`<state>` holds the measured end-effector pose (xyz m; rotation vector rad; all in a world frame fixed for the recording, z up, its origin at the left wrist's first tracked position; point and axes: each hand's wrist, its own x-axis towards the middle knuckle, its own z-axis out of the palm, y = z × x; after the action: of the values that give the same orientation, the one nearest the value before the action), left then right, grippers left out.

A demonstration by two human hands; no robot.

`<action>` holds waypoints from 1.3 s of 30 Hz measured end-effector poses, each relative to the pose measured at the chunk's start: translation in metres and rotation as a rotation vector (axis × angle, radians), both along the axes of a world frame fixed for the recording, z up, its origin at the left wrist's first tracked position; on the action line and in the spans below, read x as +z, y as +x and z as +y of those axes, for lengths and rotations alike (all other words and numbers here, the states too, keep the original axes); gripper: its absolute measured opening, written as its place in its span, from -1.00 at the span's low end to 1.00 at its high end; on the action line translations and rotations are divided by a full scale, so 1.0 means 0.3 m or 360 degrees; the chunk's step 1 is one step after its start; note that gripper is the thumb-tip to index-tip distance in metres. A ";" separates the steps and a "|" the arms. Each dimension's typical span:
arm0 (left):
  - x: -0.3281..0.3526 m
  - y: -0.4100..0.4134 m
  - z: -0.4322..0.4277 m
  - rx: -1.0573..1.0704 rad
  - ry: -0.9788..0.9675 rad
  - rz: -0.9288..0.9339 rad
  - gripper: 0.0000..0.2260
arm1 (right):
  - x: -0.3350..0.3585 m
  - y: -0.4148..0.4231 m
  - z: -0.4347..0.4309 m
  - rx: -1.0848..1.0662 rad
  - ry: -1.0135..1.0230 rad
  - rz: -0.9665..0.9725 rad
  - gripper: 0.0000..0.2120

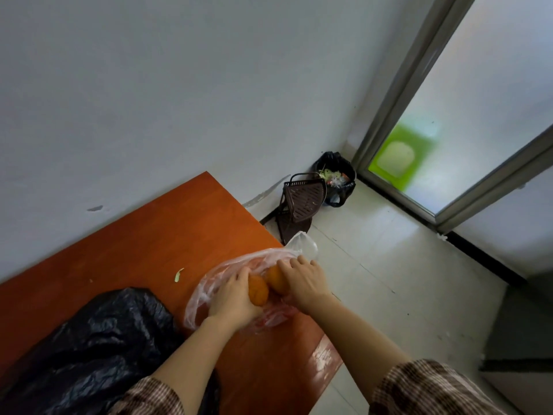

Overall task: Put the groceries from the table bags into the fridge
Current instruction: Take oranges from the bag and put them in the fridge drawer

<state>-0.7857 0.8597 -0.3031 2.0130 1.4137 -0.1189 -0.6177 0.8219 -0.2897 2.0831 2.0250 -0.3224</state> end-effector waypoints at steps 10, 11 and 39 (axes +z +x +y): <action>0.168 -0.075 0.001 0.0190 -0.0438 -0.0200 -0.39 | 0.122 0.020 -0.199 -0.0689 0.0123 0.1173 -0.35; 0.199 -0.063 -0.009 0.0206 -0.0435 -0.0271 -0.39 | 0.147 0.027 -0.216 -0.0743 0.0160 0.1273 -0.41; 0.847 1.394 -1.606 -0.1047 0.0268 -0.1251 -0.28 | 0.828 1.058 -2.157 -0.1741 0.1520 0.0860 -0.47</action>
<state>-0.3674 0.3778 -0.0489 2.2178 0.2668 0.4741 -0.3003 0.1749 -0.0412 3.9535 0.9858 -0.0370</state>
